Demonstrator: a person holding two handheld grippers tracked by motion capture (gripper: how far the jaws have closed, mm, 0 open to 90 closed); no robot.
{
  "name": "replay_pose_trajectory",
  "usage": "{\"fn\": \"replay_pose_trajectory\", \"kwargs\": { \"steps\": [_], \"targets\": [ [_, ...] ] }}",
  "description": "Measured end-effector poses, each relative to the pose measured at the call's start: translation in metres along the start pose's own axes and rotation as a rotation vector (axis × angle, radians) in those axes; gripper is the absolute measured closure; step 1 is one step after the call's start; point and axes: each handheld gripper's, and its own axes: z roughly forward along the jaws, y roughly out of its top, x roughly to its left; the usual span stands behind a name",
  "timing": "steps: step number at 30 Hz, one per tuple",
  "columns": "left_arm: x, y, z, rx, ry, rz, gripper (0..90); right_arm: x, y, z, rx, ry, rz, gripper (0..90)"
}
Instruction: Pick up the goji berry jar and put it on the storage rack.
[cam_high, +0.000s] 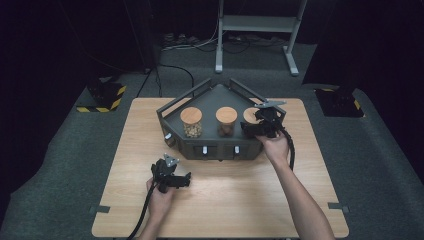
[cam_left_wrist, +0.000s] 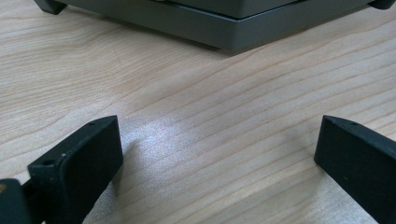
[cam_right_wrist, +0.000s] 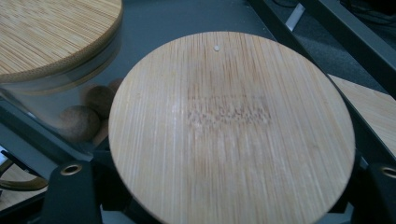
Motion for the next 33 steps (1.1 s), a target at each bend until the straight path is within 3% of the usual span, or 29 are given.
{"fn": "replay_pose_trajectory", "kwargs": {
  "steps": [10, 15, 20, 33],
  "targets": [
    [0.000, 0.000, 0.000, 0.000, 0.000, 0.000, 1.2, 0.000, 0.000, 0.000, 0.000, 0.003, 0.001, 25.2],
    [0.000, 0.000, 0.000, 0.000, 0.000, 0.000, 1.2, -0.005, -0.002, 0.002, 0.018, -0.008, 0.020, 12.1],
    [0.000, 0.000, 0.000, 0.000, 0.000, -0.002, 1.1, -0.012, -0.007, -0.002, -0.012, 0.046, 0.060, 8.3],
    [0.000, 0.000, 0.000, 0.001, 0.002, 0.001, 1.1, -0.011, -0.016, -0.012, -0.051, 0.078, 0.047, 6.5]
  ]
}}
